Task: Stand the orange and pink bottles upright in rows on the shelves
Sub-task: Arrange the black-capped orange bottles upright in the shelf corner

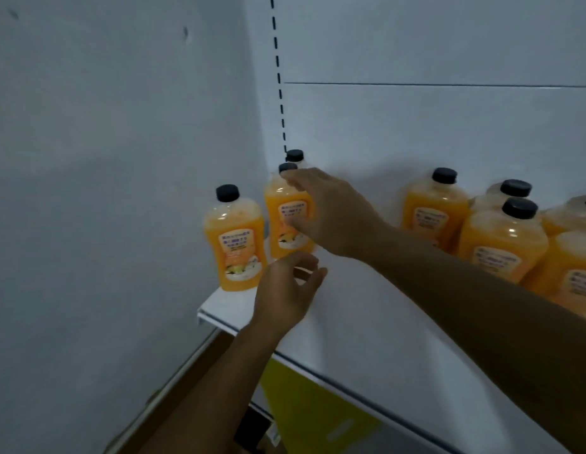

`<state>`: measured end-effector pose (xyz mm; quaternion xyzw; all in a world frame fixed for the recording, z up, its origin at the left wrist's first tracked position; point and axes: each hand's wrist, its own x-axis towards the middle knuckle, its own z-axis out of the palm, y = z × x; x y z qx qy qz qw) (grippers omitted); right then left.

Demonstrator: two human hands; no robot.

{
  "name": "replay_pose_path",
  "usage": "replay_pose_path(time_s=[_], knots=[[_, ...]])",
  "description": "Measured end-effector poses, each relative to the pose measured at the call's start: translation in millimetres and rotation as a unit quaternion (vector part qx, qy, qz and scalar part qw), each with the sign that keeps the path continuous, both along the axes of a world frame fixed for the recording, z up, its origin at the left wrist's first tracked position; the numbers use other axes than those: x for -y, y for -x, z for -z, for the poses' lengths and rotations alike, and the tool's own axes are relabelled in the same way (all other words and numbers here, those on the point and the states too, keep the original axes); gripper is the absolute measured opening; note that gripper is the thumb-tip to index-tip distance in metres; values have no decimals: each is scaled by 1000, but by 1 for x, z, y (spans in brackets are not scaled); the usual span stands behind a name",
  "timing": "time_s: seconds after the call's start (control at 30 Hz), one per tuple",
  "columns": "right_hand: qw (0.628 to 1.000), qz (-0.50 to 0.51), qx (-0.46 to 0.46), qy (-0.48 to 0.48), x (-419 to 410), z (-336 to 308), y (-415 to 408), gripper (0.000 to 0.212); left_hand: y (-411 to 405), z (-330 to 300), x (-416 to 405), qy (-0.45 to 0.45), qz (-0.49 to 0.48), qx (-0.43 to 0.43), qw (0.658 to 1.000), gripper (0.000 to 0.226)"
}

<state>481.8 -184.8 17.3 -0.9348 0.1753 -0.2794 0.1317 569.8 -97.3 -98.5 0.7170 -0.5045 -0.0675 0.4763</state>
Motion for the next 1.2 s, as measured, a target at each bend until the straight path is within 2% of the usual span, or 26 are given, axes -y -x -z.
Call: replay_pose_path(time_s=[0.17, 0.27, 0.3, 0.37, 0.4, 0.43, 0.53, 0.7, 0.8, 0.87, 1.07, 1.2], knots=[[995, -77, -12, -63, -18, 10, -53, 90, -32, 2, -52, 96, -107, -24, 989, 20], [992, -69, -23, -101, -21, 18, -67, 88, -49, 5, -70, 116, -162, -37, 979, 23], [992, -64, -16, -105, -22, 21, -68, 85, -54, 7, -72, 109, -183, -49, 976, 30], [992, -54, 13, -116, -23, 25, -67, 77, -63, 10, -71, 74, -198, -65, 975, 61], [990, -50, 28, -125, -24, 25, -65, 73, -65, 12, -69, 56, -186, -73, 978, 74], [989, -49, 37, -136, -24, 25, -62, 70, -66, 11, -66, 43, -165, -78, 982, 76], [987, -49, 37, -147, -21, 19, -45, 62, -60, 8, -52, 45, -121, -88, 988, 52], [993, 4, 27, -111, -1, 8, 4, 67, -33, 11, -16, 85, -39, -150, 984, 61], [993, 56, 4, -102, 16, 4, 38, 74, -5, 3, 7, 102, 32, -144, 984, 50], [992, 86, -9, -87, 26, 1, 60, 71, 12, -1, 23, 103, 72, -141, 982, 46], [971, 221, -89, -23, 43, -10, 109, 66, 53, -3, 76, 49, 153, -175, 971, 54], [940, 283, -158, 105, 47, -15, 126, 63, 73, -4, 95, 36, 186, -191, 963, 50]])
